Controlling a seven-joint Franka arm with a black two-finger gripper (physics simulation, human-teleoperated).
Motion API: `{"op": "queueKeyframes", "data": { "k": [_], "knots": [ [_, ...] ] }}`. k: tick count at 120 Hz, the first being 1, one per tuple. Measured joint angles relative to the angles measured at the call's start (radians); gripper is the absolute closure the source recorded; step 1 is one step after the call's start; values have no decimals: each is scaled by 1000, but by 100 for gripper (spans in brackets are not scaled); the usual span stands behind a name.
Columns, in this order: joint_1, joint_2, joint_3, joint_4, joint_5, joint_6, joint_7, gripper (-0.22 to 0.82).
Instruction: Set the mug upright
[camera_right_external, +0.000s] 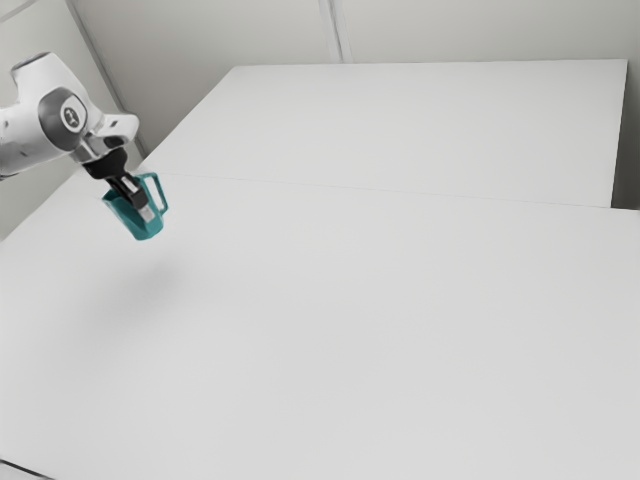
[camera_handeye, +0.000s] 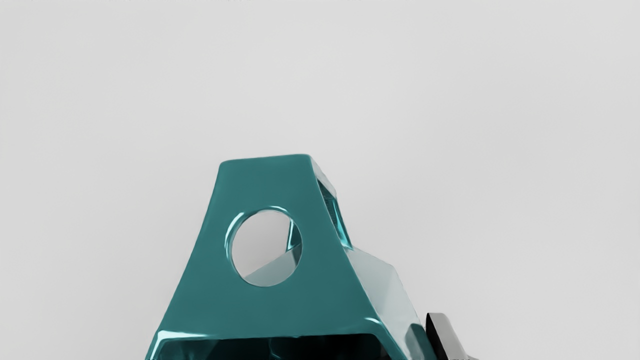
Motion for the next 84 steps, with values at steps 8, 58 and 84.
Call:
{"op": "queueKeyframes", "data": {
  "k": [8,58,84],
  "knots": [
    [-93,-15,50,-37,20,37,-39,78],
    [-466,-52,159,-198,149,175,-320,78],
    [-532,-18,168,-211,171,211,-446,78]
  ]
}}
